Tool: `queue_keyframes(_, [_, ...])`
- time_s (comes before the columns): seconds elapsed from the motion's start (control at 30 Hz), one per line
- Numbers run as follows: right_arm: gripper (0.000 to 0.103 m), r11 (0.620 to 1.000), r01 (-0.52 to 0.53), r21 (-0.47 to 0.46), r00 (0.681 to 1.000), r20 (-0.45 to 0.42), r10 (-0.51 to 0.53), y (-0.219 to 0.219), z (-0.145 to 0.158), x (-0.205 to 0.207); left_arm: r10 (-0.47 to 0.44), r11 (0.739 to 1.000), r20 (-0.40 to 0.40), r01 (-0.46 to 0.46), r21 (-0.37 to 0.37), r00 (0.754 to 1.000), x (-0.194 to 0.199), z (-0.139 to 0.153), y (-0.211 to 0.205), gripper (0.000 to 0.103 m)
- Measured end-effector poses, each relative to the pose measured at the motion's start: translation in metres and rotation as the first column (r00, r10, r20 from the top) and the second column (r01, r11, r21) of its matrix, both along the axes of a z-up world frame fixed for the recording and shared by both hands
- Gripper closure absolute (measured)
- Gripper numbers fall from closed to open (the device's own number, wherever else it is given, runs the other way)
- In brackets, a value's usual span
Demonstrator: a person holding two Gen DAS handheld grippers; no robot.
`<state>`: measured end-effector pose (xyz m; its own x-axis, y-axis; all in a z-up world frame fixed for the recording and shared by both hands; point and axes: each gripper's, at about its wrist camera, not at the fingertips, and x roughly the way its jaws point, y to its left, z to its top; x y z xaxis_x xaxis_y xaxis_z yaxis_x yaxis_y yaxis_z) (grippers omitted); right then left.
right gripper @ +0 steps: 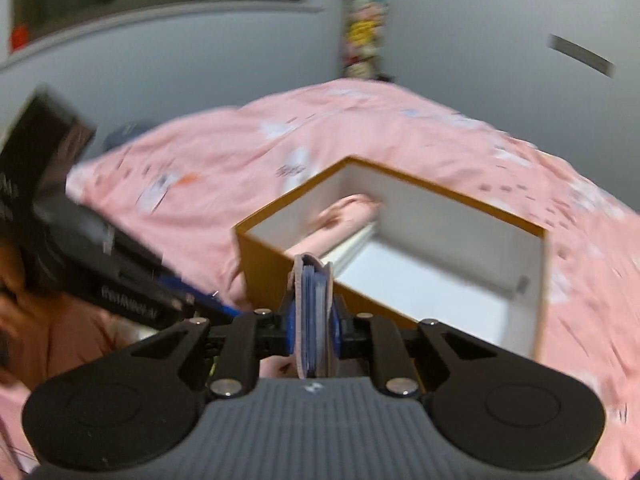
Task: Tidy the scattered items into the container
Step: 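Carry the pink wallet and grey case up over the shoebox with both grippers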
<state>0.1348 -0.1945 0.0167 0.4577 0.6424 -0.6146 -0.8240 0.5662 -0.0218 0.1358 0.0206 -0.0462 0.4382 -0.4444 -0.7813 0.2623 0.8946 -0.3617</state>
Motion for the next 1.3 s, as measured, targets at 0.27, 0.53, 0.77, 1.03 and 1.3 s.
queue_keyframes(0.27, [0.084,0.968,0.202,0.15,0.975,-0.127,-0.183,-0.059,0.006,0.017,-0.009,0.996,-0.115,-0.002,-0.09,0.993,0.017,-0.018,-0.023,0.056])
queue_keyframes(0.53, [0.084,0.924,0.301,0.234,0.952,-0.137,-0.275,-0.087,0.016,0.021,-0.006,0.992,-0.142,-0.012,-0.123,0.99,0.026,-0.018,-0.037,0.047])
queue_keyframes(0.77, [0.084,0.938,0.281,0.204,0.953,-0.175,-0.247,-0.091,-0.005,0.018,0.134,0.981,-0.231,-0.162,-0.106,0.964,0.032,-0.027,-0.026,0.045])
queue_keyframes(1.03, [0.084,0.944,0.305,0.127,0.941,-0.193,-0.278,-0.084,-0.029,0.018,0.221,0.952,-0.362,-0.282,-0.123,0.906,0.051,-0.052,-0.015,0.042])
queue_keyframes(1.3, [0.084,0.913,0.395,0.105,0.883,-0.316,-0.346,-0.097,-0.055,0.038,0.199,0.954,-0.374,-0.266,-0.139,0.906,0.06,-0.063,-0.032,0.04])
